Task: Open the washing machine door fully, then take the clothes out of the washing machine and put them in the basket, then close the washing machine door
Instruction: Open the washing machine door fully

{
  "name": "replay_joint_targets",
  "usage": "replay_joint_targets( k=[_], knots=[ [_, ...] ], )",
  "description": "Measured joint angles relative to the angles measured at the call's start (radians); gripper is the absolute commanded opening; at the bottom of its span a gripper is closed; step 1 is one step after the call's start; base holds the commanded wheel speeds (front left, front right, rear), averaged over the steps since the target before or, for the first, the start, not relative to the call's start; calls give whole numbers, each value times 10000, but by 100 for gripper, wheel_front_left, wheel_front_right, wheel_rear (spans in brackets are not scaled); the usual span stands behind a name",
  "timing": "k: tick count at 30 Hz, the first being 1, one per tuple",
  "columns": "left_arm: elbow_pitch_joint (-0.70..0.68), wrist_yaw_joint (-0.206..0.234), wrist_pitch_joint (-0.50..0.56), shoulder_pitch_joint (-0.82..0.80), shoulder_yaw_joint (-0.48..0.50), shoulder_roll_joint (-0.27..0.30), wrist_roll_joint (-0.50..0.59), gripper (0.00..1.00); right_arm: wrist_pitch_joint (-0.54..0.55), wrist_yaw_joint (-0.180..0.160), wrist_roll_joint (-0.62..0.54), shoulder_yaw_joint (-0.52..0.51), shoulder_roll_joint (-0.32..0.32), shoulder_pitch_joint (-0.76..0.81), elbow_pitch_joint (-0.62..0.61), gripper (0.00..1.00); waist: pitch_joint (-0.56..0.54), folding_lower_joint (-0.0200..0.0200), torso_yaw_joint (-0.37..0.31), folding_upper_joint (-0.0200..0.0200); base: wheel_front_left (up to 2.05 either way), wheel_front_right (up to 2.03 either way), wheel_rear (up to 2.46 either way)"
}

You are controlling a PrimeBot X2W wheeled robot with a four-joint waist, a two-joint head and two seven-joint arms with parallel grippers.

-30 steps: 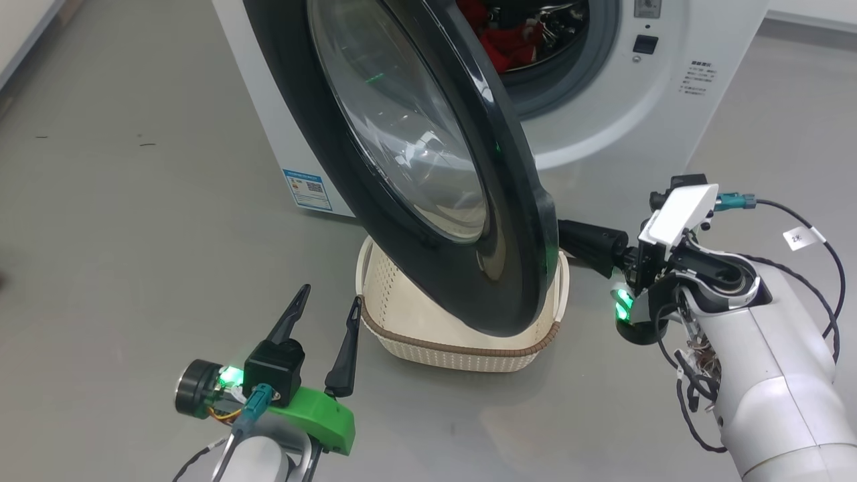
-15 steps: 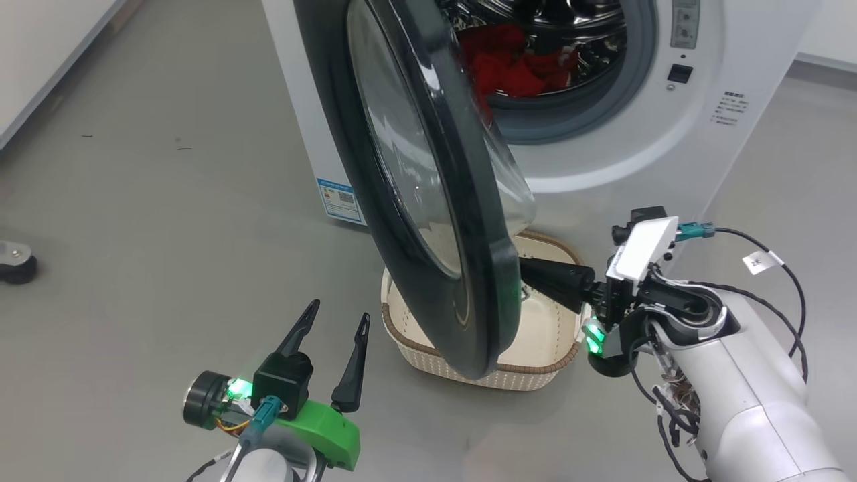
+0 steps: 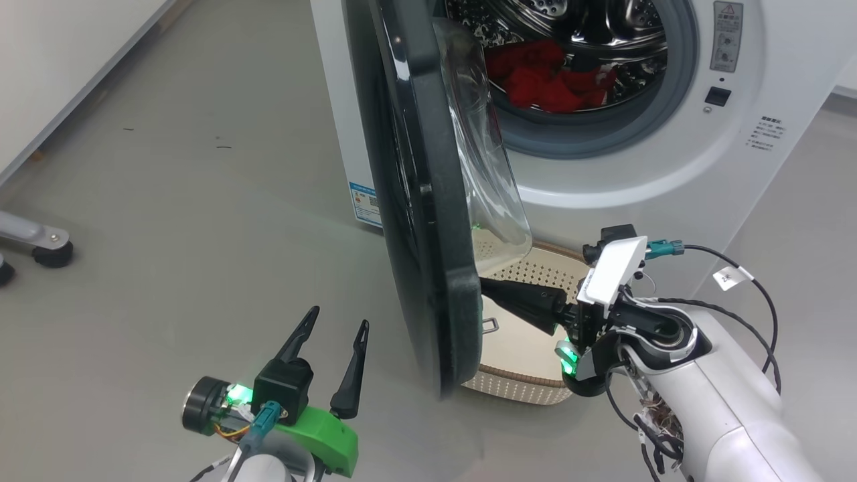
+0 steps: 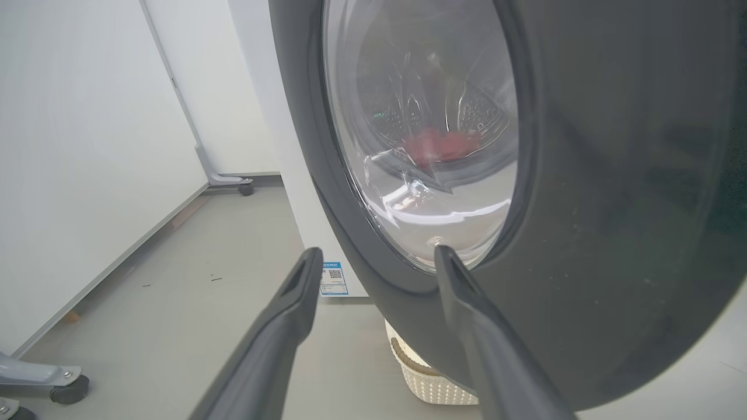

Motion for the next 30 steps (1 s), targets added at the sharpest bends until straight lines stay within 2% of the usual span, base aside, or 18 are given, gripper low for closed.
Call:
replay_joint_targets(
  k=[5, 15, 26, 30],
  knots=[
    [-13, 0, 0, 125, 119, 38, 0, 100, -184, 0, 228, 500, 13, 81, -188, 0, -47, 0, 116, 0, 0, 0, 0],
    [-61, 0, 0, 135, 207, 52, 2, 100, -805, 0, 313, 723, 17, 139, -341, 0, -55, 0, 146, 0, 0, 0, 0],
    [-165, 25, 0, 132, 424, 92, 81, 100, -2050, 0, 119, 121, 38, 244, -1076, 0, -25, 0, -29, 0, 0, 0, 0],
    [-163, 50, 0, 132, 447, 84, 79, 100, -2571, 0, -393, -247, 17, 637, -1302, 0, -20, 0, -186, 0, 0, 0, 0]
  ],
)
